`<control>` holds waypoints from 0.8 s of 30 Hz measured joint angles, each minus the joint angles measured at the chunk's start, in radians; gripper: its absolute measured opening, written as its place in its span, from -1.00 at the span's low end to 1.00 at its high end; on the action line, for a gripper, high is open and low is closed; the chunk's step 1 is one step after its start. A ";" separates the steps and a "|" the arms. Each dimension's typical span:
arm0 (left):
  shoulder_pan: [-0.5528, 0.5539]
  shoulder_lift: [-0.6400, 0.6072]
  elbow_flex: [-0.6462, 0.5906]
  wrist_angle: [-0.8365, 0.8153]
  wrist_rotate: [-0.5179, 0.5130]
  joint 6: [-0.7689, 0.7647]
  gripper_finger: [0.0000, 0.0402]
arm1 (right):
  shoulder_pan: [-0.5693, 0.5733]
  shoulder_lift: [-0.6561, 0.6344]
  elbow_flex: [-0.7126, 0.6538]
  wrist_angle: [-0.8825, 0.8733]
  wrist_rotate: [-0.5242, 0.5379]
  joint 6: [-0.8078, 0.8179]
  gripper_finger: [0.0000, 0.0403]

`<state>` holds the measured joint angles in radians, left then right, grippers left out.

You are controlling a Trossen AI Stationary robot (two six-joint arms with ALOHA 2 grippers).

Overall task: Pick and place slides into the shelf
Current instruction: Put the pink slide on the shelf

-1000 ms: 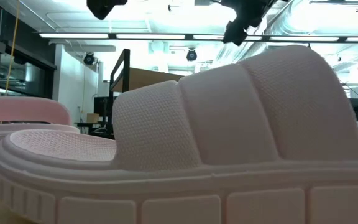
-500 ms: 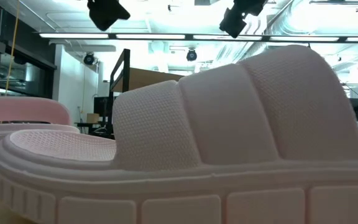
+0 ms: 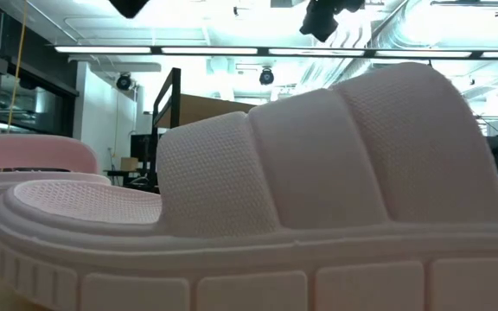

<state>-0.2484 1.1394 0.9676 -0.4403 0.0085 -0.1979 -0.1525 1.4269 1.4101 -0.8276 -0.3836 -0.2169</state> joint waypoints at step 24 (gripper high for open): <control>-0.108 0.004 0.000 -0.121 -0.216 -0.227 0.00 | 0.210 0.000 0.000 0.077 0.213 0.091 -0.09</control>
<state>-0.3568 1.1439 0.9674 -0.5610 -0.2078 -0.4245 0.0577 1.4269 1.4097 -0.7505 -0.1707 -0.1258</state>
